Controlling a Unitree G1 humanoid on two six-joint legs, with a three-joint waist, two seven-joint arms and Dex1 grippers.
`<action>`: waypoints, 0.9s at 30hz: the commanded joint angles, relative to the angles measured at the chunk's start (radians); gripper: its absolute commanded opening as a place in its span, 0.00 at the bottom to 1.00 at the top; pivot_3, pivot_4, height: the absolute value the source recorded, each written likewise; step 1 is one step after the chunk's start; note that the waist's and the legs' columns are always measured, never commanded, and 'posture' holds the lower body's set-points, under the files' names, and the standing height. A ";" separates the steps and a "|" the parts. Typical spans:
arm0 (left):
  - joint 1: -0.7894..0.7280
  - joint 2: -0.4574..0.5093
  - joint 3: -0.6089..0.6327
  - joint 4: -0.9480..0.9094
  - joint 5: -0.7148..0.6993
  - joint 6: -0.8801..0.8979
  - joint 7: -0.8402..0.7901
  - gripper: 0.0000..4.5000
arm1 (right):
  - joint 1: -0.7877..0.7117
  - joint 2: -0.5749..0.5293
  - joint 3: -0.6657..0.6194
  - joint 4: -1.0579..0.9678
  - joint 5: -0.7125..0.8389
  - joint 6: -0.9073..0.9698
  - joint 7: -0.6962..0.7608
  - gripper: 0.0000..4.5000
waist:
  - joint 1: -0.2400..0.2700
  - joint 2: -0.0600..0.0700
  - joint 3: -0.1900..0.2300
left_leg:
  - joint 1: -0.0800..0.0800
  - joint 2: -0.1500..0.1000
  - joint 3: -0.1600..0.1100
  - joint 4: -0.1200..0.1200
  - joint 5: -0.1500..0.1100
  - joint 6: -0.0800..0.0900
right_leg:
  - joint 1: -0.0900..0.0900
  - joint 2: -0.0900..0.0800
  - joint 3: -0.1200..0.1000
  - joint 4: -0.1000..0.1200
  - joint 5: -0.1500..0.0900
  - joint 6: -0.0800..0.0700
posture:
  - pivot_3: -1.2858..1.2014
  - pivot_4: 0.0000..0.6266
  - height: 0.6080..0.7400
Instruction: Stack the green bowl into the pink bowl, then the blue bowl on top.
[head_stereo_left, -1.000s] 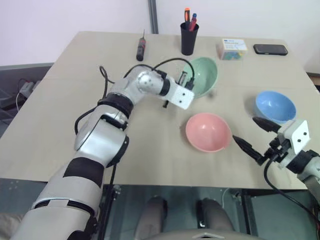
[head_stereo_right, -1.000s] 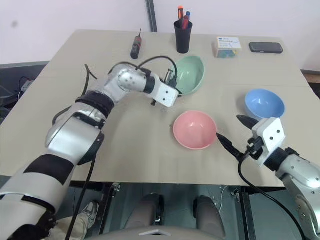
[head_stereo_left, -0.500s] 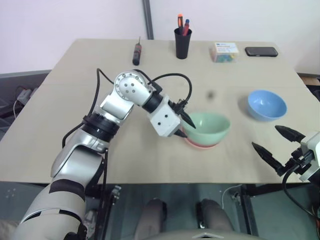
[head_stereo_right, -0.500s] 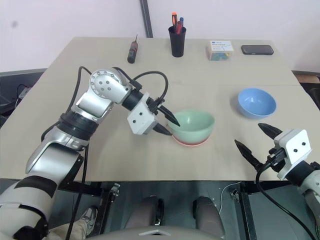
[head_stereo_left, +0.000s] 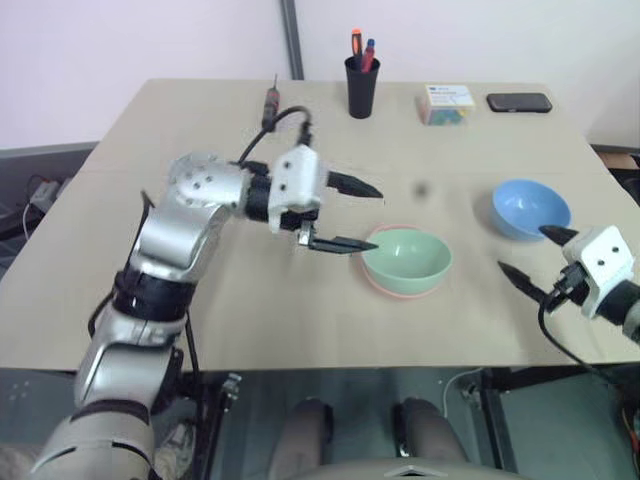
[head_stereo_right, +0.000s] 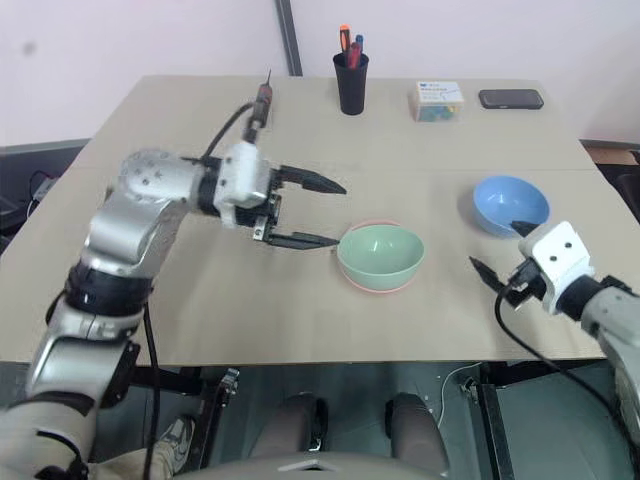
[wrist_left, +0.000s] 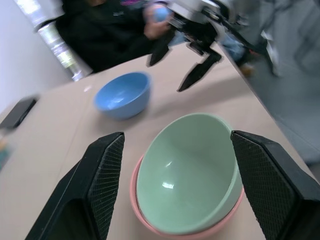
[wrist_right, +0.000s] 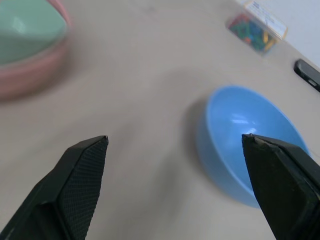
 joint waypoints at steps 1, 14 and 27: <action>0.095 0.048 0.126 -0.117 -0.154 0.169 0.052 0.91 | -0.131 -0.035 0.061 0.146 -0.087 -0.013 -0.006 1.00 | -0.003 0.001 0.002 | 0.001 0.000 0.000 -0.001 0.000 0.000 | 0.000 0.000 0.000 0.000 0.000 0.000 | 0.52 0.24 1.00; 0.352 0.143 0.303 -0.279 -0.301 0.304 0.126 1.00 | -0.445 -0.039 0.254 0.544 -0.195 -0.098 0.161 0.41 | 0.003 0.003 0.004 | -0.001 0.000 0.001 -0.003 0.000 0.000 | -0.001 -0.001 0.000 -0.004 0.000 0.000 | 0.52 0.24 1.00; 0.474 0.175 0.290 -0.203 -0.176 0.151 0.062 1.00 | -0.449 -0.094 0.081 -0.023 0.133 0.150 0.336 0.00 | 0.000 0.014 0.010 | -0.004 0.000 0.001 -0.005 0.000 0.000 | -0.004 -0.001 0.000 -0.007 0.000 0.000 | 0.52 0.24 1.00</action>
